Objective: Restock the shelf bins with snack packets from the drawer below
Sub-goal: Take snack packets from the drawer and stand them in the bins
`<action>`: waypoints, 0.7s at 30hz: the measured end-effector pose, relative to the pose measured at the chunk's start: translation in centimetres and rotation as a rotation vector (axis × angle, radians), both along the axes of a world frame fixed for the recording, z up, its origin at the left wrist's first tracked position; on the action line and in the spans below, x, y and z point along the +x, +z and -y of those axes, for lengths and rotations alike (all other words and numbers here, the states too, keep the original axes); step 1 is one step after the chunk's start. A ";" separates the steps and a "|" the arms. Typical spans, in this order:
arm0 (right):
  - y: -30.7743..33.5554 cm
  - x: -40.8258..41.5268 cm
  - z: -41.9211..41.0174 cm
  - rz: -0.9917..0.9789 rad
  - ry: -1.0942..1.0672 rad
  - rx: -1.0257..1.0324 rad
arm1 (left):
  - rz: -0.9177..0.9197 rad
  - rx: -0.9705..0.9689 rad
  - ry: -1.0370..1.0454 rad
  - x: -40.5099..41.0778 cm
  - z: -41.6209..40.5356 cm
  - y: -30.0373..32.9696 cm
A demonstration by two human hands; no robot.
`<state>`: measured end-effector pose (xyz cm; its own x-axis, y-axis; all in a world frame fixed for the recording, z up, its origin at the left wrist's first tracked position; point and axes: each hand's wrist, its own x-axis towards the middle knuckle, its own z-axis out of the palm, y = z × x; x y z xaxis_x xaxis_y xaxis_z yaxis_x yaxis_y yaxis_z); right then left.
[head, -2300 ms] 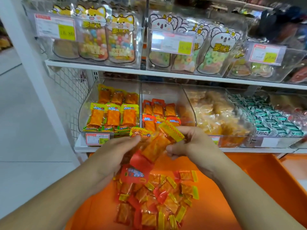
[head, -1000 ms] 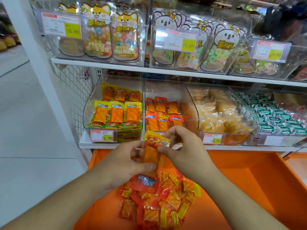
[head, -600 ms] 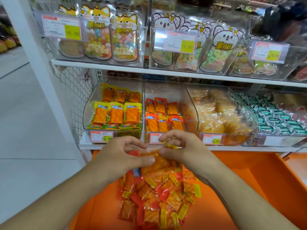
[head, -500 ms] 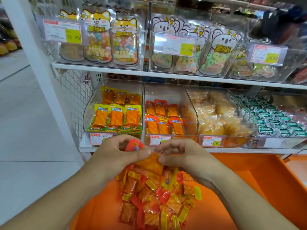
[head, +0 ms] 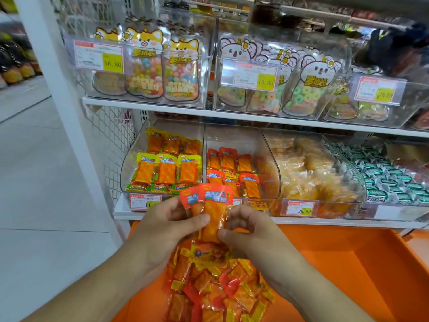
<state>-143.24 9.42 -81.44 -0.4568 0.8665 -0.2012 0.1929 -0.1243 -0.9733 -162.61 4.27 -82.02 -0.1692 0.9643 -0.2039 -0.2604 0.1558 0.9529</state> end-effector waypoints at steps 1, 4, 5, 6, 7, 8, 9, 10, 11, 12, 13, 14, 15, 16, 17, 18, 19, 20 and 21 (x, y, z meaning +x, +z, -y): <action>0.0 0.1 -0.1 0.020 0.009 0.010 | -0.012 0.000 0.002 -0.1 0.0 -0.1; 0.4 0.2 -0.3 0.032 0.016 0.010 | -0.107 0.006 -0.018 0.1 0.1 0.1; 0.5 0.1 -0.3 0.026 0.019 0.010 | -0.151 0.011 -0.029 0.2 0.1 0.2; 0.5 0.1 -0.3 0.026 0.015 0.014 | -0.186 0.017 -0.038 0.3 0.2 0.3; 0.4 0.1 -0.3 0.021 0.006 0.018 | -0.211 0.026 -0.044 0.3 0.2 0.4; 0.3 0.1 -0.3 0.019 -0.007 0.021 | -0.233 0.036 -0.053 0.3 0.2 0.5; 0.2 0.1 -0.4 0.023 -0.020 0.023 | -0.255 0.043 -0.066 0.3 0.2 0.6; 0.1 0.1 -0.4 0.033 -0.034 0.023 | -0.278 0.051 -0.084 0.2 0.2 0.8; 0.1 0.1 -0.4 0.045 -0.047 0.023 | -0.304 0.053 -0.104 0.1 0.2 0.9; 0.1 0.1 -0.4 0.057 -0.060 0.025 | -0.330 0.052 -0.124 0.1 0.2 0.9; 0.1 0.1 -0.4 0.063 -0.069 0.029 | -0.353 0.048 -0.137 0.0 0.2 1.0; 0.0 0.1 -0.4 0.070 -0.075 0.029 | -0.368 0.043 -0.147 0.0 0.1 1.0; -0.1 0.1 -0.4 0.076 -0.081 0.026 | -0.376 0.034 -0.153 0.1 0.1 1.1; 0.0 0.0 -0.4 0.087 -0.086 0.025 | -0.381 0.028 -0.157 0.1 0.0 1.1; 0.1 -0.1 -0.4 0.099 -0.088 0.030 | -0.389 0.025 -0.159 0.1 -0.2 1.1; 0.1 -0.1 -0.5 0.115 -0.091 0.039 | -0.405 0.023 -0.156 0.2 -0.3 1.1; 0.4 -0.1 -0.6 0.129 -0.086 0.053 | -0.421 0.021 -0.150 0.3 -0.5 1.3; 0.7 0.0 -0.9 0.146 -0.072 0.076 | -0.434 0.025 -0.144 0.4 -0.7 1.5; 1.1 0.1 -1.4 0.164 -0.055 0.100 | -0.445 0.029 -0.137 0.5 -1.1 1.9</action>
<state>-143.14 10.80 -80.32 -0.3765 0.9087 -0.1802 0.3453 -0.0429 -0.9375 -162.15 5.35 -80.13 -0.1047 0.9880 -0.1132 0.1964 0.1321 0.9716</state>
